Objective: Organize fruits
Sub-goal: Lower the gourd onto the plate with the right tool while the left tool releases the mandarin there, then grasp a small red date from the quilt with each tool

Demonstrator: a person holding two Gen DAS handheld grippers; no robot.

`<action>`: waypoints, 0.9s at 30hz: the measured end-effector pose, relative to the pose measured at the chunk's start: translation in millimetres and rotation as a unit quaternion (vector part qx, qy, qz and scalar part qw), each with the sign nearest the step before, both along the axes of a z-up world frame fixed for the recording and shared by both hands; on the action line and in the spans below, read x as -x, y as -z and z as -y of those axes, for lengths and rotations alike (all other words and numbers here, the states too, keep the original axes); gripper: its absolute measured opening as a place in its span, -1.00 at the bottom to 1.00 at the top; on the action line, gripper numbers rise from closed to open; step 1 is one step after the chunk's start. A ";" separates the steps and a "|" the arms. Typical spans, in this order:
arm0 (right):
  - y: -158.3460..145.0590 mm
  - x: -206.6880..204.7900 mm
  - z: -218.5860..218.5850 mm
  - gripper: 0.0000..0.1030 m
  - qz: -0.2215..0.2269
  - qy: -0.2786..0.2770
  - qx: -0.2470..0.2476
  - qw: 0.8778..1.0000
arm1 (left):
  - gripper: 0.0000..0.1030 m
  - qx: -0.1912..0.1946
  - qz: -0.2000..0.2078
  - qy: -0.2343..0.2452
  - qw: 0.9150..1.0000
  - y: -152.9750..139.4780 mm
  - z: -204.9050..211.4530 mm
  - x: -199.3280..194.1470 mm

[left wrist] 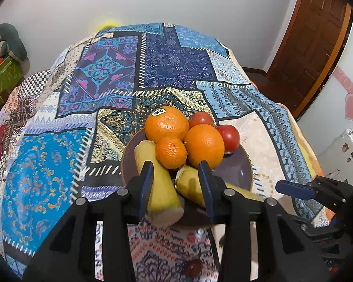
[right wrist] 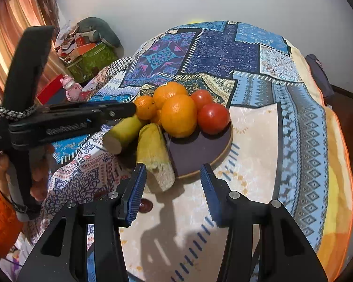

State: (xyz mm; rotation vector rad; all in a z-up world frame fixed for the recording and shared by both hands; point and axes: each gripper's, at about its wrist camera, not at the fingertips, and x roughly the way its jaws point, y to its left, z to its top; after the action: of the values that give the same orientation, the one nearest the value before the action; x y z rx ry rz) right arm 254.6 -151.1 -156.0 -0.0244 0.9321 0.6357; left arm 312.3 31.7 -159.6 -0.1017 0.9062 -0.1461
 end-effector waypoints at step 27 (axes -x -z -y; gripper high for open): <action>44.9 26.2 -45.6 -0.25 -0.035 -0.025 0.042 0.998 | -0.12 0.022 -0.052 0.033 0.998 33.9 -6.7 100.0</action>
State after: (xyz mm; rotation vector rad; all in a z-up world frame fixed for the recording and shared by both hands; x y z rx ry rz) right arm 228.3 -105.5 -200.8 -0.0997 1.0288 0.6462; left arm 212.3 38.4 -193.5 -0.1207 1.0114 -0.2235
